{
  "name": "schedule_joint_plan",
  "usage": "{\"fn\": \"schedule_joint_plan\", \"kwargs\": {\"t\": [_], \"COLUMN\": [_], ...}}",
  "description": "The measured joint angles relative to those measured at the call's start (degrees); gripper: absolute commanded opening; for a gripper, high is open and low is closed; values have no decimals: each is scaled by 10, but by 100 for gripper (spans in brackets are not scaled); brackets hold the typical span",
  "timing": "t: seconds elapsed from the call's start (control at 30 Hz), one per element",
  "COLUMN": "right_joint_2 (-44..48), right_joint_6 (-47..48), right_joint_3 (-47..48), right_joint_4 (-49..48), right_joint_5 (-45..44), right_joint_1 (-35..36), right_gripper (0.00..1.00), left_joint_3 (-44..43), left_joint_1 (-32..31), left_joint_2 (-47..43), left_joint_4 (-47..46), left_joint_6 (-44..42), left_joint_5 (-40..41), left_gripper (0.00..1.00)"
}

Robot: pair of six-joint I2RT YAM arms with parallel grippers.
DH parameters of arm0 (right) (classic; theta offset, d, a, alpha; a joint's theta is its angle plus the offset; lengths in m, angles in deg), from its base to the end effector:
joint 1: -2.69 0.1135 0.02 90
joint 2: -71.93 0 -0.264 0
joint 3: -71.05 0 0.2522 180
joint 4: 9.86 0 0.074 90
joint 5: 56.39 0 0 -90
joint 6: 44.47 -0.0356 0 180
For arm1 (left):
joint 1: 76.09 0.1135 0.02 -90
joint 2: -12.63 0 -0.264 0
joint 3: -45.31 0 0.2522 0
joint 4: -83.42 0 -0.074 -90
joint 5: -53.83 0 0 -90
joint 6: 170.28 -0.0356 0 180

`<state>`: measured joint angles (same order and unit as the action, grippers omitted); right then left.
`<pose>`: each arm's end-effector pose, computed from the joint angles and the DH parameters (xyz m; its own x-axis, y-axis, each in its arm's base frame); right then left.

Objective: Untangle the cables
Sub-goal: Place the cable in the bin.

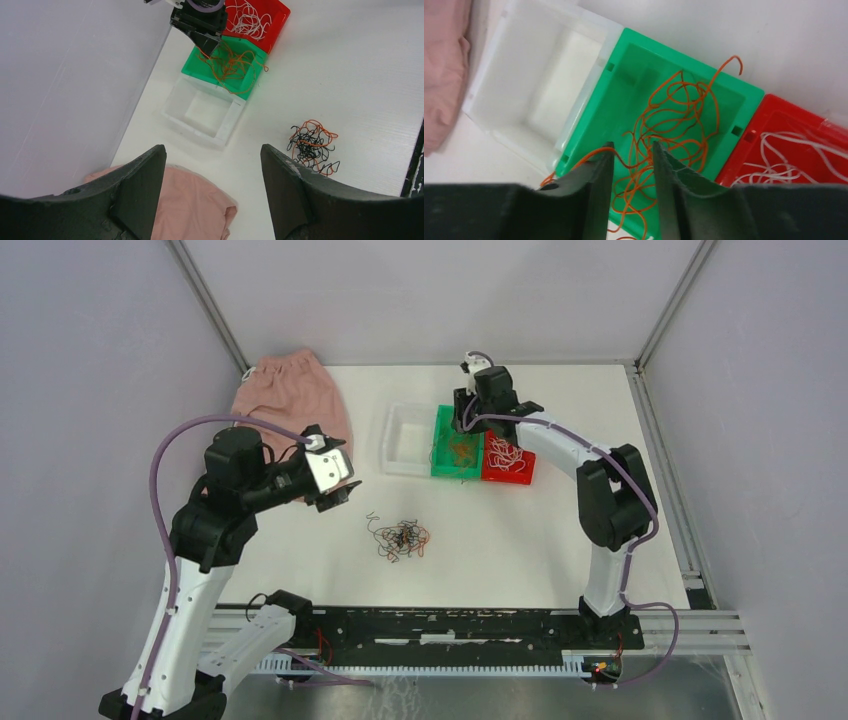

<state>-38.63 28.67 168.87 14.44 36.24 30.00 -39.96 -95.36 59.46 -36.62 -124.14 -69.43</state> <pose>0.3957 0.2062 0.2391 -0.6546 -0.0119 -0.7559 -0.3145 0.9135 0.2580 0.1195 -0.0625 0.4248 0.2753 0.5176 -0.8102 0.7862 0.3639 0.4995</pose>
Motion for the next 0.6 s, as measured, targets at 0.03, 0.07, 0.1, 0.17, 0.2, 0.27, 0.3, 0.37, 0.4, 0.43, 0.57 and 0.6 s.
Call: {"fn": "schedule_joint_plan", "kwargs": {"t": [0.03,0.07,0.1,0.17,0.2,0.27,0.3,0.37,0.4,0.43,0.57,0.6], "right_joint_2": [0,0,0,0,1,4,6,10,11,11,11,10], "right_joint_6": [1,4,5,7,7,5,2,-3,-5,-8,-18,-22], "right_joint_3": [2,6,11,25,36,53,67,93,105,116,140,142], "right_joint_4": [4,7,11,16,18,24,31,43,48,52,73,81], "right_joint_5": [0,1,1,3,3,4,4,2,-1,-5,-34,-41], "right_joint_1": [-1,-1,-1,-2,-4,-7,-9,-16,-20,-24,-33,-34], "right_gripper": [59,61,63,65,65,65,64,62,60,58,52,50], "left_joint_3": [0,1,2,3,3,3,3,3,3,3,3,3], "left_joint_1": [0,0,0,0,0,0,0,0,0,0,0,0], "left_joint_2": [0,0,0,0,0,0,0,-1,-1,-2,-4,-4], "left_joint_4": [0,0,0,0,0,0,0,0,0,0,0,0], "left_joint_6": [0,0,0,0,0,0,0,0,0,0,0,0], "left_joint_5": [0,0,0,0,0,0,0,1,1,1,2,2], "left_gripper": [77,77,77,76,77,76,77,77,76,77,77,76]}}
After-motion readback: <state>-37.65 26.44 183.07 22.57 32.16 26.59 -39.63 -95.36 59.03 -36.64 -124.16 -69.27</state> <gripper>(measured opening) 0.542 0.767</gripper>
